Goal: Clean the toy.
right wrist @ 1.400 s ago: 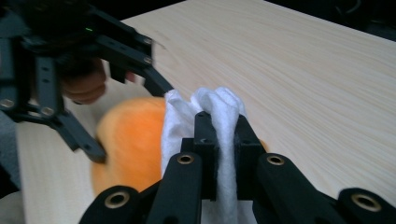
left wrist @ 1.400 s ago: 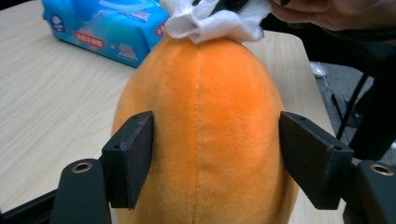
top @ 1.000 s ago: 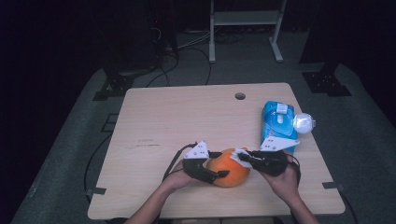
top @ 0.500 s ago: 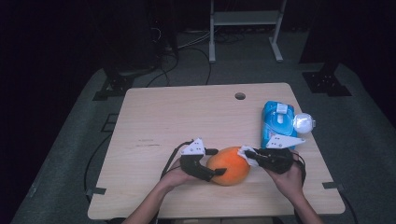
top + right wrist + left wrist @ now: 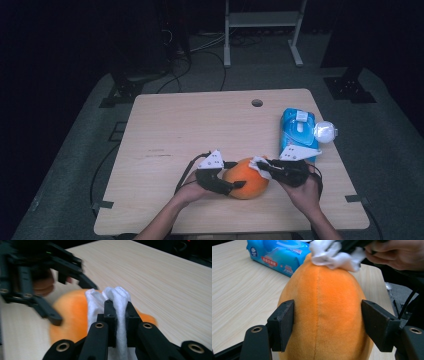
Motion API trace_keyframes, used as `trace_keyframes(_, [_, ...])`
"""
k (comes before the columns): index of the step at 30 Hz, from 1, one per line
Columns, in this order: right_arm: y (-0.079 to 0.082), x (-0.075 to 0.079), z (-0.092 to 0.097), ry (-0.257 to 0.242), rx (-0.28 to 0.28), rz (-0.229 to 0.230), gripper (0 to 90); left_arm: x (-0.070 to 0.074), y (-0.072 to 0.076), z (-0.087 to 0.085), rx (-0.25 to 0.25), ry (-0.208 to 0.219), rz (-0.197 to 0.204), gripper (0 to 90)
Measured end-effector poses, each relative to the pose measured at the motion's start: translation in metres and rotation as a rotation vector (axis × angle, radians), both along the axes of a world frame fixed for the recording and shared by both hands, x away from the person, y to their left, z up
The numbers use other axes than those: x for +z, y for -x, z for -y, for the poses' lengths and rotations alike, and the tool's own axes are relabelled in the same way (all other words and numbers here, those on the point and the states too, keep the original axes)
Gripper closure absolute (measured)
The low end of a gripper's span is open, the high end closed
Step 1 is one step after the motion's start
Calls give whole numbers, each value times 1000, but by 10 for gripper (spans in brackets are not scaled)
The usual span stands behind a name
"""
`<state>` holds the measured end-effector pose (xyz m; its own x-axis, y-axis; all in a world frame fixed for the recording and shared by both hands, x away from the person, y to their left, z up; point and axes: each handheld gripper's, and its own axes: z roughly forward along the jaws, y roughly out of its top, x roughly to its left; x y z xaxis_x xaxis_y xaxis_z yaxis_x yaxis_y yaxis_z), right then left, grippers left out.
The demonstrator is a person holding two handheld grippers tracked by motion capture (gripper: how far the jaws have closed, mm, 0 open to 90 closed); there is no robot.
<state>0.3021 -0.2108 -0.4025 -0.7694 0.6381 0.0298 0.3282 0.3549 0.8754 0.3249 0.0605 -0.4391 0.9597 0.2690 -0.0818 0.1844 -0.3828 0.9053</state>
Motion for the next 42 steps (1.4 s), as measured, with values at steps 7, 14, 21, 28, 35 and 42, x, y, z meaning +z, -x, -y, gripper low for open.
trace_keyframes(7, [-3, -2, 9, -8, -42, -20, 830, 1, 3, 4, -2, -15, 19, 284])
trace_keyframes(14, [8, 6, -19, -13, 53, -1, 829, 6, 14, 15, -20, -60, 70, 268])
trace_keyframes(21, [6, 3, -18, -6, 68, -16, 829, 8, 9, 11, -14, -41, 54, 94])
trace_keyframes(28, [2, 3, -6, -14, 58, -23, 827, -7, -3, 7, -23, -53, -30, 30])
trace_keyframes(35, [-3, 2, 7, -33, 25, -33, 827, -13, -4, 6, -33, -77, -31, 29])
trace_keyframes(42, [-3, 5, 10, -57, 6, -40, 829, -6, 0, 7, -28, -37, 21, 286])
